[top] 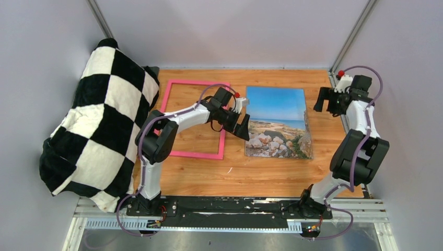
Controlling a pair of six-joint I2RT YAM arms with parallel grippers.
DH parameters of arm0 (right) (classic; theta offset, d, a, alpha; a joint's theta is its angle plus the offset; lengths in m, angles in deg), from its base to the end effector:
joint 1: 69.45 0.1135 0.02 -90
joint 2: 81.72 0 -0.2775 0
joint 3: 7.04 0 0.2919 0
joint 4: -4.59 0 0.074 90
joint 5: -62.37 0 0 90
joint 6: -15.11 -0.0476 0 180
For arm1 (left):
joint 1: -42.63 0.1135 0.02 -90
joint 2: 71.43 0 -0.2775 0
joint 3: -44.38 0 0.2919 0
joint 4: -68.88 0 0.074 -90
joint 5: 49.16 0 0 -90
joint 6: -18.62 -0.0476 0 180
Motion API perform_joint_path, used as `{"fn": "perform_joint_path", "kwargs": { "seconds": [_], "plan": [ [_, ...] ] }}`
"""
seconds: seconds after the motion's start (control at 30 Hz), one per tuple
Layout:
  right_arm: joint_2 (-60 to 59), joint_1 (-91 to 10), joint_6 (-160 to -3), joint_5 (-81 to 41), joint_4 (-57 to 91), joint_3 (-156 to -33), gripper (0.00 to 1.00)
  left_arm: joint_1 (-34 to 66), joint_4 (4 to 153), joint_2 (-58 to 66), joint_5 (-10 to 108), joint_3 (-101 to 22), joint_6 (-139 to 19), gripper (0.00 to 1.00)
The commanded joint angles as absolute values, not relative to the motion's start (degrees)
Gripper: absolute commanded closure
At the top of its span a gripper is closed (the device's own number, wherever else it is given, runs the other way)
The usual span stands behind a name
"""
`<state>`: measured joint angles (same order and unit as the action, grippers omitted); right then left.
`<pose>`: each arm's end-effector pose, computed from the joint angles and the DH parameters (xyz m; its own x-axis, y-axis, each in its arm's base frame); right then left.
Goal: Take the photo out of the frame
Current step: Adjust the photo frame at the center of the board.
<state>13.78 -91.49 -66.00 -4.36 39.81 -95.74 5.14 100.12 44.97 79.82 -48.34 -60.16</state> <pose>0.4000 -0.1416 0.2764 -0.6243 0.0996 -0.7749 -0.0241 0.9889 0.1465 0.3583 -0.3126 0.1540 -0.7848 0.4113 -0.4636 0.6191 0.4861 -0.6168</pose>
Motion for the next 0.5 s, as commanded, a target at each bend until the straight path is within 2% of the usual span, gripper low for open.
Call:
{"fn": "perform_joint_path", "kwargs": {
  "seconds": [0.0, 0.23, 0.47],
  "plan": [
    [9.6, -93.6, -53.8, -2.7, 50.5, -88.7, 0.0, 7.1, 96.2, 40.1, 76.5, -51.8, -62.1, 0.0],
    [6.0, -97.1, -46.8, 1.9, 54.8, -81.7, 0.0, 7.9, 92.9, 47.6, 76.2, -63.0, -60.2, 0.0],
    [10.7, -101.6, -42.7, 10.4, 61.8, -82.2, 0.04, 3.5, 90.6, 52.0, 82.2, -66.3, -60.4, 0.0]
  ]
}}
